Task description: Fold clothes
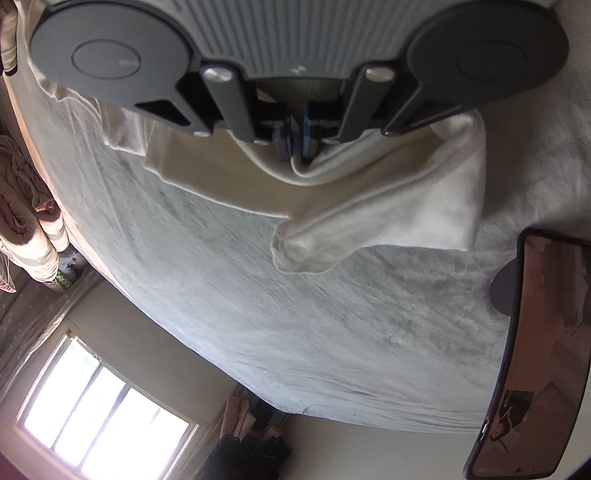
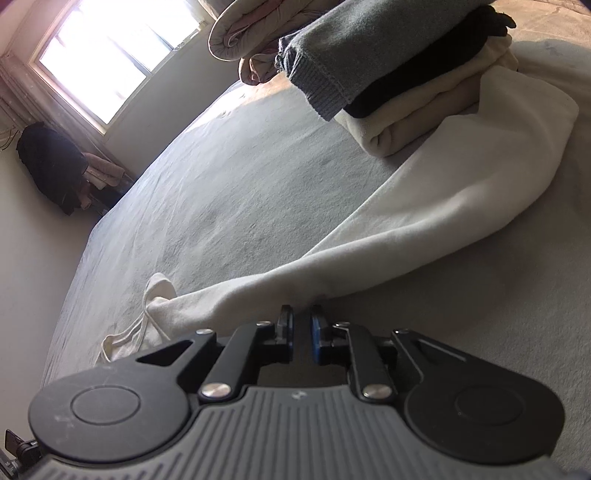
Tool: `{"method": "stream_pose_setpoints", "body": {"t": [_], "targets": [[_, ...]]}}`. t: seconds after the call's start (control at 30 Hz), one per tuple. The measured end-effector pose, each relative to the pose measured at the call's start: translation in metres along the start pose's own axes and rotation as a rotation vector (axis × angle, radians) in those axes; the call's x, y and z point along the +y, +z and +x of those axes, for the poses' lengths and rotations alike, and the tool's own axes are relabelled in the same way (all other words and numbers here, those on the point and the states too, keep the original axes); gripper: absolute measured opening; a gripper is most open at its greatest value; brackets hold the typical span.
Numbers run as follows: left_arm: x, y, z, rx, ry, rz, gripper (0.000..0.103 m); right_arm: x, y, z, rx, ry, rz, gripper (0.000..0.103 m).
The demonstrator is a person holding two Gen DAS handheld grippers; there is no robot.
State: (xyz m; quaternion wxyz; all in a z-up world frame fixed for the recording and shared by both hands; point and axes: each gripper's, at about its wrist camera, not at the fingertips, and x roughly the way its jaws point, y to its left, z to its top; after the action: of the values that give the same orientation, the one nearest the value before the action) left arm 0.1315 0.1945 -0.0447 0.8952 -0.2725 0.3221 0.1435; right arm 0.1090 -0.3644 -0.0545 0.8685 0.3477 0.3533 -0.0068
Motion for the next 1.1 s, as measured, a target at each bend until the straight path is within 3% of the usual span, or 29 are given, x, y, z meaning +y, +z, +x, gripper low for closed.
{"method": "stream_pose_setpoints", "body": {"t": [0.03, 0.1, 0.2, 0.37, 0.43, 0.47, 0.5, 0.7, 0.8, 0.83, 0.87, 0.93, 1.0, 1.1], "targets": [[-0.001, 0.000, -0.001, 0.017, -0.011, -0.002, 0.015, 0.002, -0.001, 0.001, 0.015, 0.017, 0.002, 0.020], [-0.004, -0.003, -0.002, 0.057, -0.061, -0.010, 0.024, 0.006, -0.005, 0.002, 0.013, 0.046, -0.013, 0.044], [-0.010, -0.009, 0.002, 0.098, -0.107, -0.011, 0.025, 0.012, -0.010, 0.003, 0.005, 0.066, -0.037, 0.055], [-0.014, -0.013, 0.014, 0.099, -0.135, 0.016, 0.025, 0.012, -0.003, 0.014, 0.000, 0.062, 0.007, 0.053], [-0.015, -0.012, 0.015, 0.091, -0.125, 0.035, 0.011, 0.011, 0.002, 0.015, -0.017, 0.055, 0.009, 0.048], [-0.016, -0.012, 0.015, 0.087, -0.120, 0.045, 0.004, 0.011, 0.004, 0.015, -0.028, 0.050, 0.006, 0.027], [-0.017, -0.012, 0.015, 0.082, -0.115, 0.055, 0.004, 0.011, 0.006, 0.015, -0.040, 0.046, 0.002, 0.010], [-0.021, -0.009, 0.016, 0.058, -0.084, 0.113, 0.004, 0.010, 0.020, 0.015, -0.106, 0.020, -0.018, 0.008], [-0.023, -0.008, 0.017, 0.045, -0.068, 0.142, 0.005, 0.018, 0.018, 0.022, -0.087, -0.030, -0.076, 0.009], [-0.021, -0.007, 0.016, 0.060, -0.074, 0.137, 0.006, 0.019, 0.015, 0.021, -0.071, -0.035, -0.082, 0.010], [-0.020, -0.005, 0.015, 0.078, -0.083, 0.130, 0.008, 0.021, 0.013, 0.020, -0.055, -0.041, -0.087, 0.017], [-0.016, -0.002, 0.013, 0.144, -0.130, 0.125, 0.018, 0.023, 0.007, 0.018, -0.021, -0.046, -0.097, 0.020], [-0.013, -0.001, 0.009, 0.190, -0.184, 0.120, 0.028, 0.022, 0.001, 0.012, 0.021, -0.039, -0.106, 0.031], [-0.008, -0.004, 0.005, 0.246, -0.236, 0.126, 0.028, 0.021, -0.007, 0.000, 0.070, -0.037, -0.119, 0.032]]}}
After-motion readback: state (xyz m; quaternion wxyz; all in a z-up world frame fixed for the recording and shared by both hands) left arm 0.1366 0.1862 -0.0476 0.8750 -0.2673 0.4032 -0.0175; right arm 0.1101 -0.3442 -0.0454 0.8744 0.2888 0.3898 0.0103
